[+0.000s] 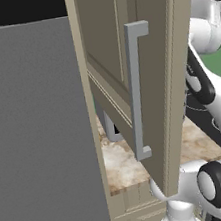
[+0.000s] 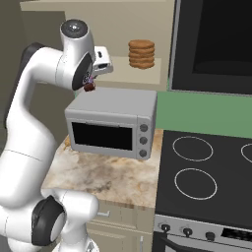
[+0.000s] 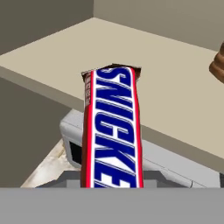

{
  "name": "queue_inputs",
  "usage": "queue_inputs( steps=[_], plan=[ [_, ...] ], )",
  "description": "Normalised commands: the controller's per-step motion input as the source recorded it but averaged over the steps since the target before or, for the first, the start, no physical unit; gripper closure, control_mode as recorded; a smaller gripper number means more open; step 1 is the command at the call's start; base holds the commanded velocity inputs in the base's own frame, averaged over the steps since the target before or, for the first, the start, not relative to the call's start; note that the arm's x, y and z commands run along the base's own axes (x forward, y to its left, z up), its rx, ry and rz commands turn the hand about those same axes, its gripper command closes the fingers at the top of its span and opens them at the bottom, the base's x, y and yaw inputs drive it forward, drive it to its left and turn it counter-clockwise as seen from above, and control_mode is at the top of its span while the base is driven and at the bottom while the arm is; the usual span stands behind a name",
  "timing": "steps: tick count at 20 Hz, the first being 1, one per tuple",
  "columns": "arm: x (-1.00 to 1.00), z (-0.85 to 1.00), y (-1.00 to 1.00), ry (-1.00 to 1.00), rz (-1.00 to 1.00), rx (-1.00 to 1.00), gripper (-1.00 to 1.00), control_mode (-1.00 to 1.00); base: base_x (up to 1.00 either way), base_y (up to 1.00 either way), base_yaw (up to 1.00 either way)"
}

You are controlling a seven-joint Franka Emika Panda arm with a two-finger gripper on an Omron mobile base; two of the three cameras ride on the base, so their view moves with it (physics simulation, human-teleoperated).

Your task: Pick the bar and boxed food from the counter and place them in the cabinets closest to them.

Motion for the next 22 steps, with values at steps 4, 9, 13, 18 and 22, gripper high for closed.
queue_inputs(
  steps=[4, 9, 13, 18, 22],
  plan=[
    [0.37, 0.00, 0.00, 0.01, -0.04, 0.00, 1.00, -1.00, 0.00, 0.00, 0.00],
    [0.34, 0.00, 0.00, 0.01, -0.04, 0.00, 1.00, -1.00, 0.00, 0.00, 0.00],
    [0.36, 0.00, 0.00, 0.01, -0.04, 0.00, 1.00, -1.00, 0.00, 0.00, 0.00],
    [0.36, 0.00, 0.01, 0.01, -0.04, 0.00, 1.00, -1.00, 0.00, 0.00, 0.00],
    [0.39, 0.00, 0.02, 0.01, -0.05, 0.00, 1.00, -1.00, 0.00, 0.00, 0.00]
  ],
)
